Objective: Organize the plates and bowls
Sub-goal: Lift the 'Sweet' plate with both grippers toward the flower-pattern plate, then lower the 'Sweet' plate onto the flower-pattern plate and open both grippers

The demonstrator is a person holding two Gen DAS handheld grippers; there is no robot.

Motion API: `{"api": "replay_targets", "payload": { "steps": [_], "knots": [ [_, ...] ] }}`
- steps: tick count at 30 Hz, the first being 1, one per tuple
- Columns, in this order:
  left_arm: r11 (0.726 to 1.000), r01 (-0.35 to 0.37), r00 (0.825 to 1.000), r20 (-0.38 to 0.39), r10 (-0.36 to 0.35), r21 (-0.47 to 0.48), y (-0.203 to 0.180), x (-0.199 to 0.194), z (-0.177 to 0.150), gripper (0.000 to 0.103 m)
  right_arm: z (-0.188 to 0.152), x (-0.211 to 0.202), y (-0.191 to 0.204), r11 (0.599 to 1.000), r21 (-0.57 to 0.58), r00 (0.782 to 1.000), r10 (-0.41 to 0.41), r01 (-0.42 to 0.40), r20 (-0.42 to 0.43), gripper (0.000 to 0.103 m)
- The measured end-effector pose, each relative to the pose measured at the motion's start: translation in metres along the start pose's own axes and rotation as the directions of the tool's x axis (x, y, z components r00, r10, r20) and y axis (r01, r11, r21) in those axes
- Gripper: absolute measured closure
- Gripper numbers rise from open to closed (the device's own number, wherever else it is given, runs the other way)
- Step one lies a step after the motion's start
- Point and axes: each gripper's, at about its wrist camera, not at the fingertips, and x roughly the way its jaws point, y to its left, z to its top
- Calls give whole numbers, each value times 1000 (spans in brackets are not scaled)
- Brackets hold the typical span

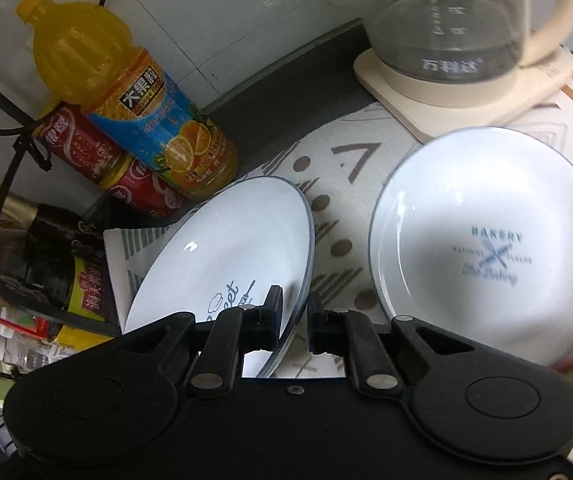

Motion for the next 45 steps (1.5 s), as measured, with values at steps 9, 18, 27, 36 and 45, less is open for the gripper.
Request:
{"api": "replay_targets", "payload": {
  "steps": [9, 18, 27, 36, 45],
  "knots": [
    [998, 33, 999, 14, -34, 54, 11, -34, -10, 90, -31, -32, 14, 1000, -16, 997, -14, 15, 75, 91],
    [995, 46, 999, 25, -48, 90, 20, -62, -35, 90, -64, -62, 19, 999, -30, 992, -29, 33, 119, 91],
    [993, 38, 999, 15, -40, 116, 42, -87, -65, 90, -106, -82, 24, 998, -47, 992, -44, 50, 114, 90],
    [991, 31, 999, 1, -32, 134, 58, -101, -93, 90, -145, -97, 23, 997, -49, 992, -53, 59, 117, 90],
    [991, 31, 999, -22, -29, 130, 68, -105, -114, 90, -170, -105, 22, 994, -69, 991, -73, 81, 114, 90]
  ]
}}
